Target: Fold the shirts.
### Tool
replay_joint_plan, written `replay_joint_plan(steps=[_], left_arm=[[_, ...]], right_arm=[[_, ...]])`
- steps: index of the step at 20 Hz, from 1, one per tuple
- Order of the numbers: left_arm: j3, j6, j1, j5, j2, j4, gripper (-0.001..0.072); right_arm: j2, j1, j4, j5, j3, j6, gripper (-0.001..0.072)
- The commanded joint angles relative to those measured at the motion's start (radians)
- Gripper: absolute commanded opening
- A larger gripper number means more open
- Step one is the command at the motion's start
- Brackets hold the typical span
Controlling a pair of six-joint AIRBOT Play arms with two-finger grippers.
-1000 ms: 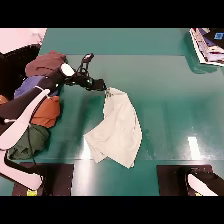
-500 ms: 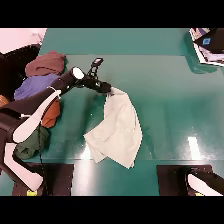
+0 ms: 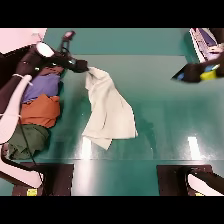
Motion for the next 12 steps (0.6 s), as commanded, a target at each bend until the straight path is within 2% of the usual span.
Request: replay_joint_plan(steps=[1,4,7,12], left_arm=[[0.015,-0.015,0.071,-0.102,0.079,0.098,0.0024],[0.015,-0.016,0.071,-0.152,0.092,0.153,0.0025],[0.014,-0.016,0.071,-0.174,0.092,0.154,0.0025],[0.014,-0.032,0.071,-0.179,0.092,0.161,0.0024]], right_arm=[[-0.031,0.073,0.011,-0.068,-0.286,0.014,0.0407],[-0.135,0.203,0.017,-0.255,-0.425,0.013,0.0406],[-0.248,0.282,0.077,-0.379,-0.429,0.000,0.0406],[-0.336,0.341,0.132,-0.426,-0.429,-0.037,0.0404]])
